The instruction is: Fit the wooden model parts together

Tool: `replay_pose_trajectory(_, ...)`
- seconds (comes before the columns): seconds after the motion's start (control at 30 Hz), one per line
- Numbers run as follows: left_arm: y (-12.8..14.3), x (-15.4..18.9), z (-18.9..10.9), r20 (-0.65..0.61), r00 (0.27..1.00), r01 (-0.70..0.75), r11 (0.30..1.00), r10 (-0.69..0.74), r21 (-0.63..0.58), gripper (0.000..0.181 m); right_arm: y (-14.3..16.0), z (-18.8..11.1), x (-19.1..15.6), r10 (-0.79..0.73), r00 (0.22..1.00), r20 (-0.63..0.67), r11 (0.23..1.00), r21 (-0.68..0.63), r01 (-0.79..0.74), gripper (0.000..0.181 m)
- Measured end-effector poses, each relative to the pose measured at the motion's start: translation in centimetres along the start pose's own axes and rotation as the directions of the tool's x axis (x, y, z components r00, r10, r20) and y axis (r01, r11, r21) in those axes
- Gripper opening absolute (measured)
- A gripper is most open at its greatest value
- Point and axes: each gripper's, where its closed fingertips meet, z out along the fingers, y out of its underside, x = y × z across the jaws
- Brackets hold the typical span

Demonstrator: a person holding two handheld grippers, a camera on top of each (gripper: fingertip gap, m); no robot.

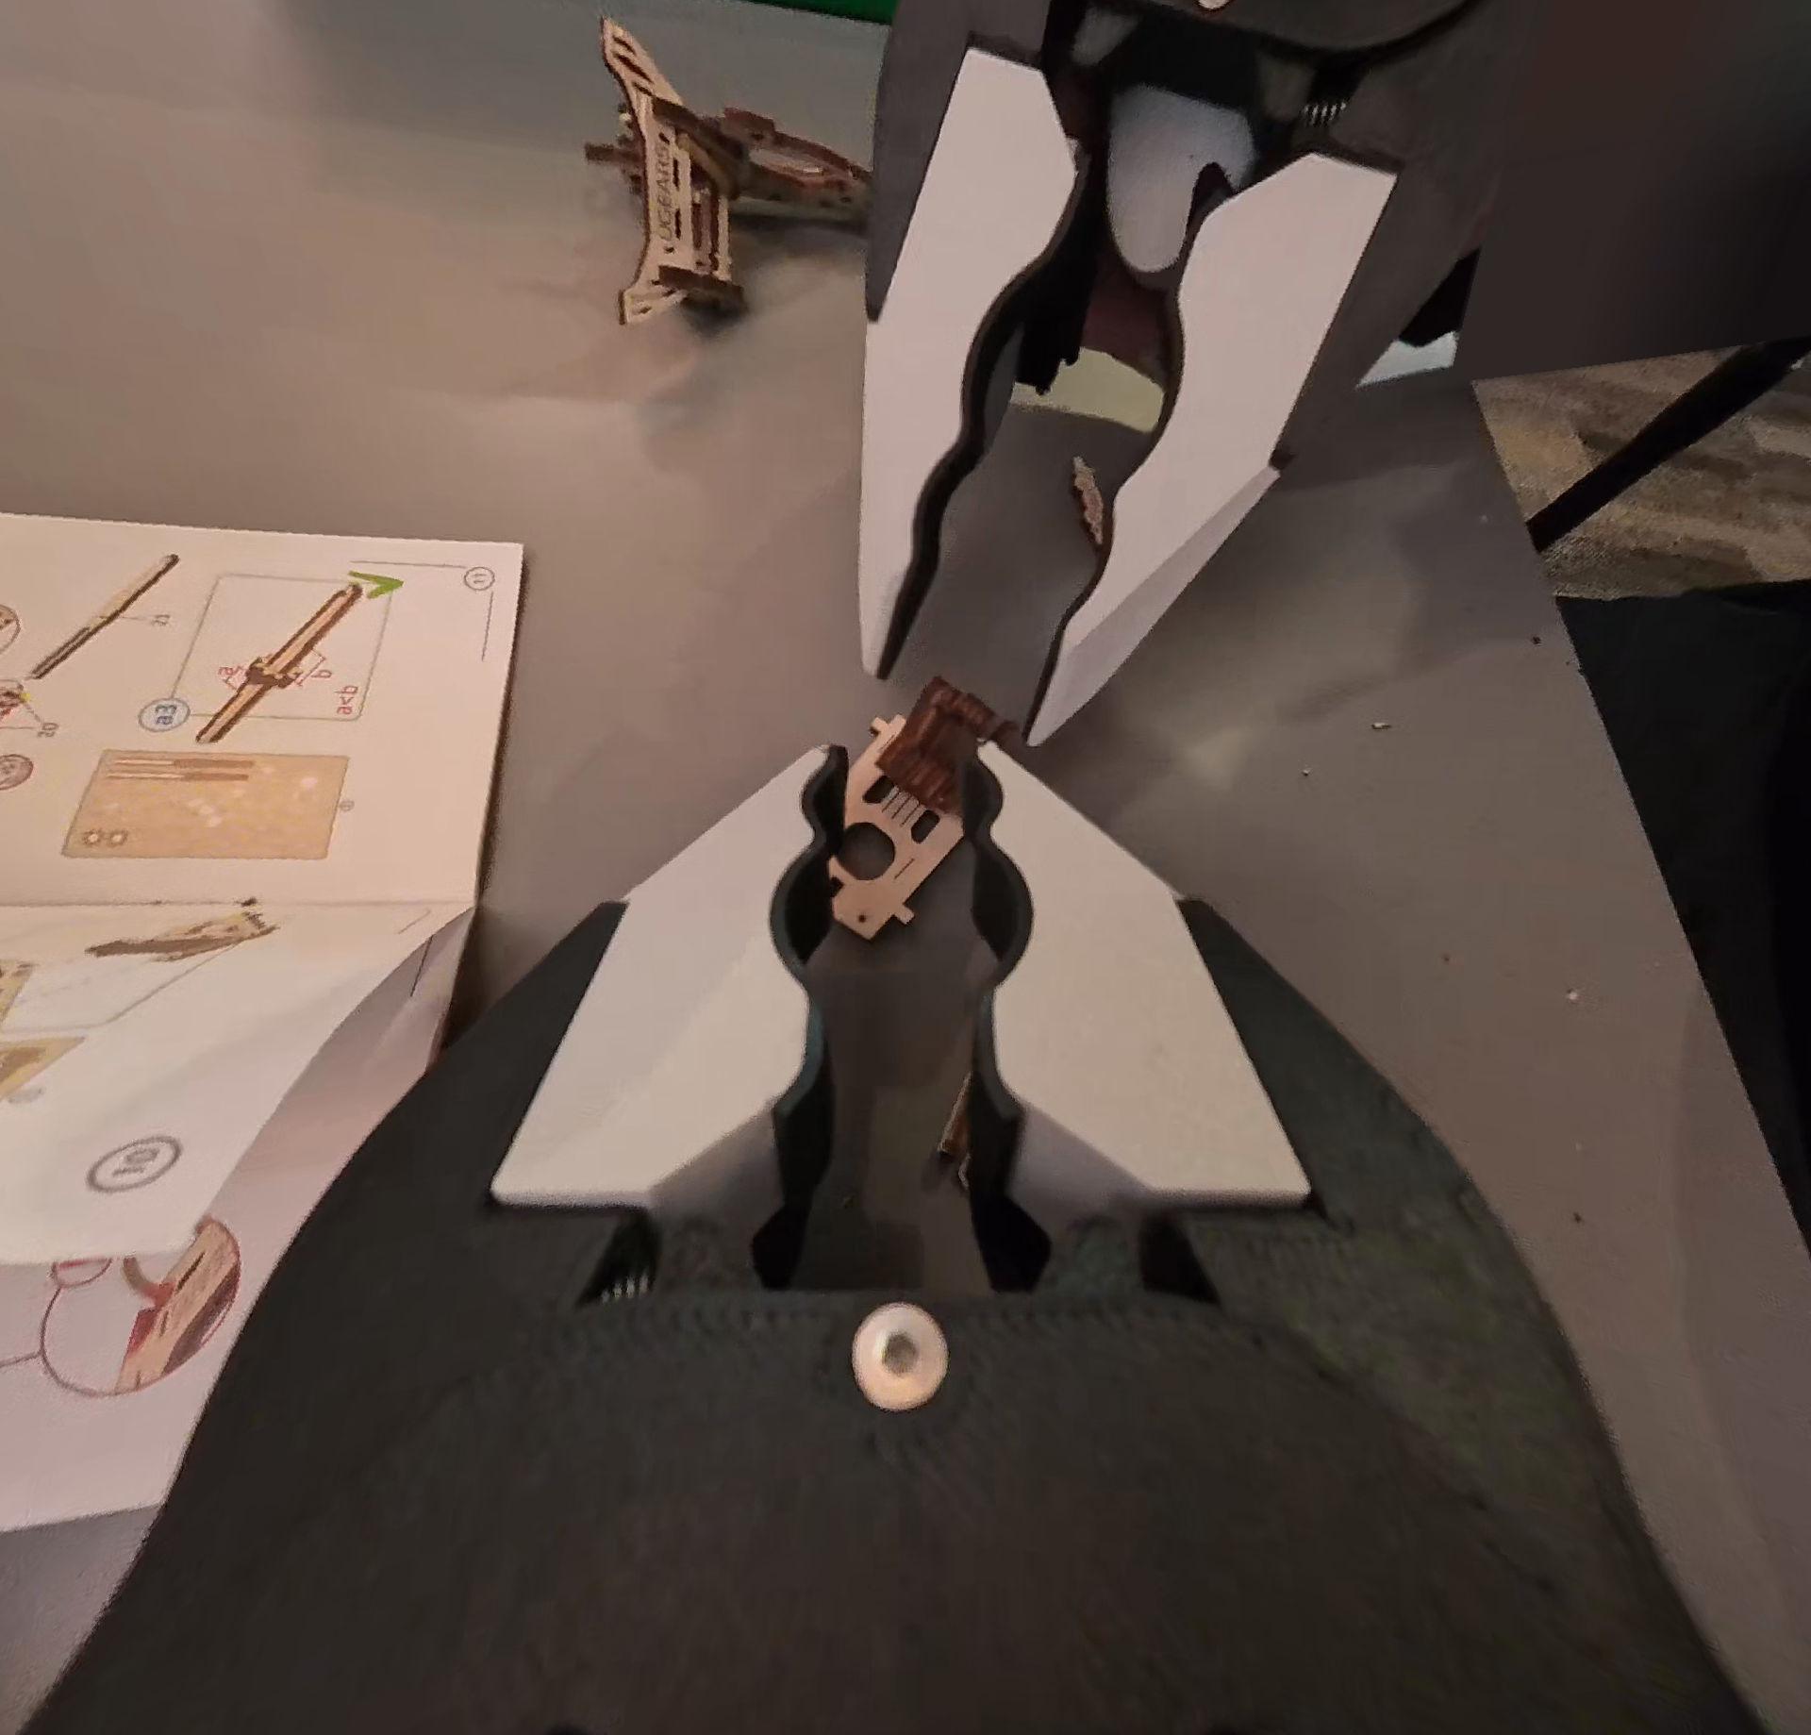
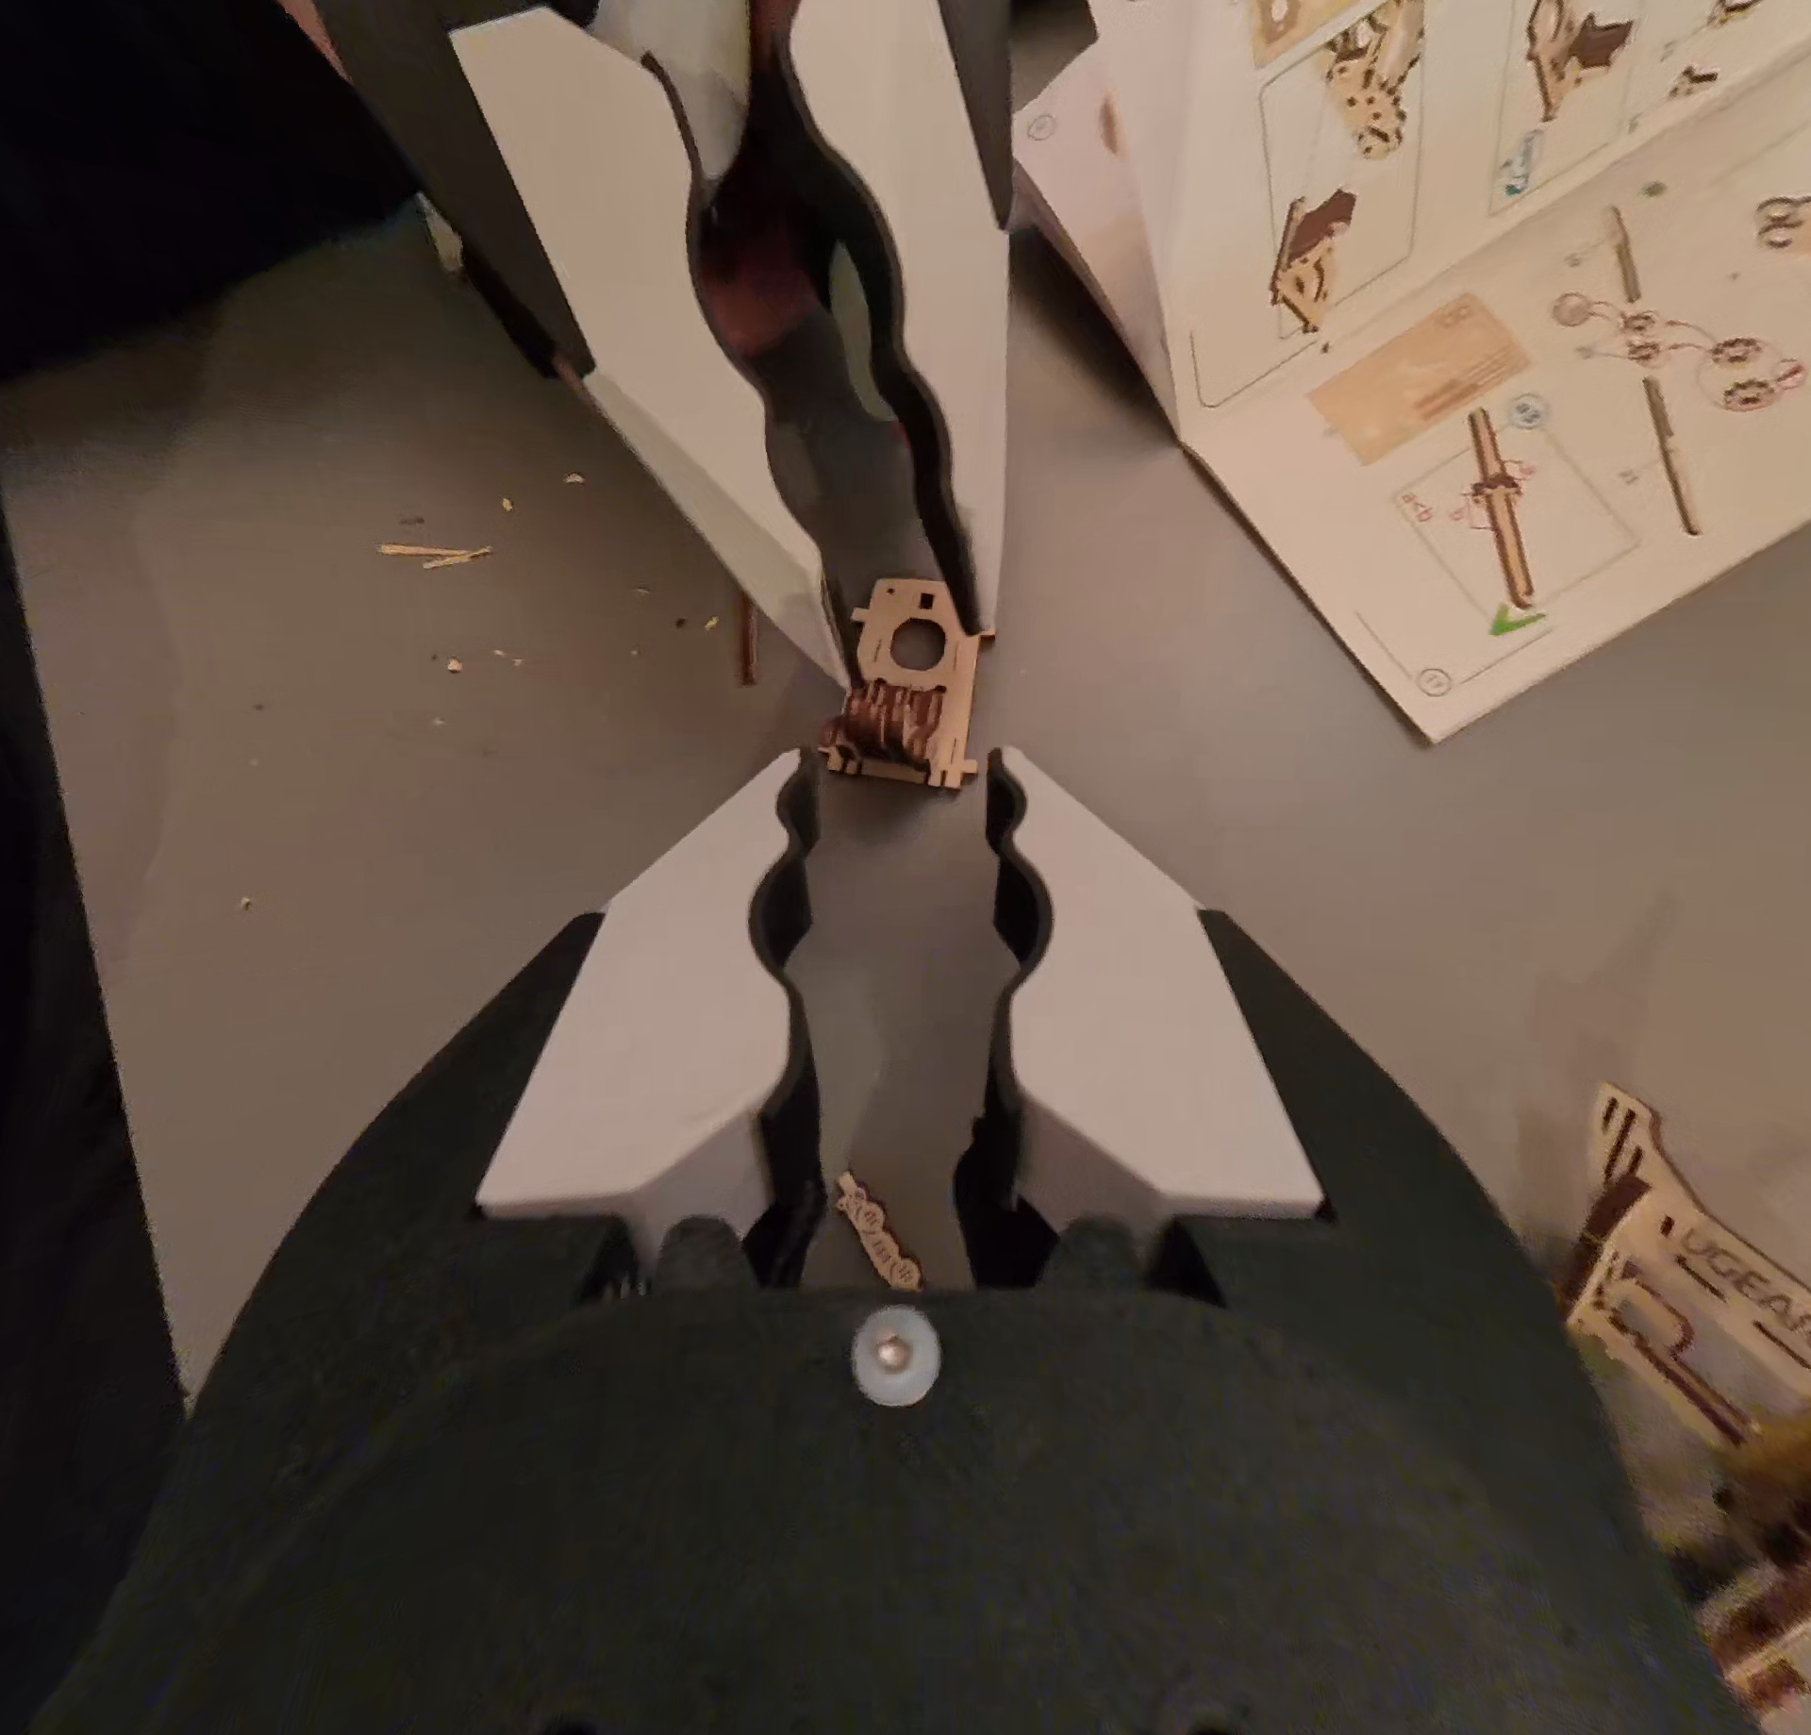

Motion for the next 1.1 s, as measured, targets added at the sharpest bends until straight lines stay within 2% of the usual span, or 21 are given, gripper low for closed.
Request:
replay_pose_trajectory(0.37, 0.79, 0.14, 0.61, 0.01, 1.0, -0.028, 0.998, 0.029, -0.064, 0.018, -0.61, -0.03, -0.29, 0.04, 0.999, 0.022, 0.997, 0.067, -0.041, 0.027)
replay_pose_trajectory(0.53, 0.8, 0.13, 0.66, -0.007, 1.0, -0.008, 0.998, 0.008, -0.066, 0.016, -0.9, -0.1, -0.09, 0.121, 0.989, 0.08, 0.985, 0.11, -0.13, 0.022)
replay_pose_trajectory(0.73, 0.81, 0.35, 0.74, -0.037, 0.999, 0.0, 0.998, -0.002, -0.07, 0.009, -0.81, 0.31, 0.11, 0.195, 0.972, 0.132, 0.973, 0.101, -0.209, 0.018)
replay_pose_trajectory(1.1, 0.75, 0.25, 0.78, -0.017, 1.0, -0.011, 0.998, 0.01, -0.068, 0.005, -0.77, 0.39, 0.17, 0.184, 0.974, 0.128, 0.973, 0.118, -0.2, 0.017)
